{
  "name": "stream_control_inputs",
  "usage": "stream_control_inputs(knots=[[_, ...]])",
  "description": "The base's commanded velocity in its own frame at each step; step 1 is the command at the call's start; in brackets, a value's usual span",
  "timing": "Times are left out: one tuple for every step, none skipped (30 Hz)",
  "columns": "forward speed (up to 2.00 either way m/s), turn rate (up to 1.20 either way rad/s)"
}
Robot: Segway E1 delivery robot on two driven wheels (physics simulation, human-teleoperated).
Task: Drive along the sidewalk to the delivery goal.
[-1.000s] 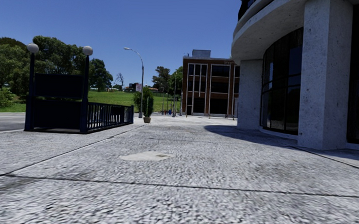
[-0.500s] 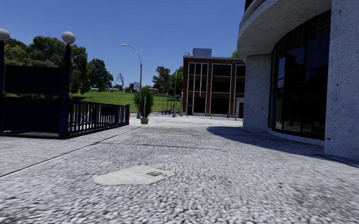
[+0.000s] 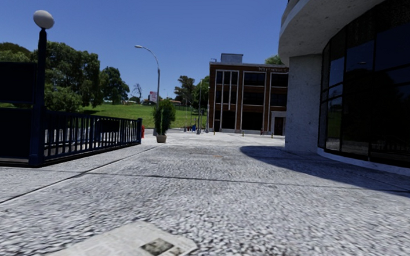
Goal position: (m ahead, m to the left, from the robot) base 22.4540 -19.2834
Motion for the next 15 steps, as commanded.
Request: stream_control_inputs(knots=[[2.0,0.0],[2.0,0.0],[2.0,0.0],[2.0,0.0],[2.0,0.0],[2.0,0.0],[2.0,0.0],[2.0,0.0],[2.0,0.0],[2.0,0.0],[2.0,0.0],[2.0,0.0],[2.0,0.0],[2.0,0.0],[2.0,0.0]])
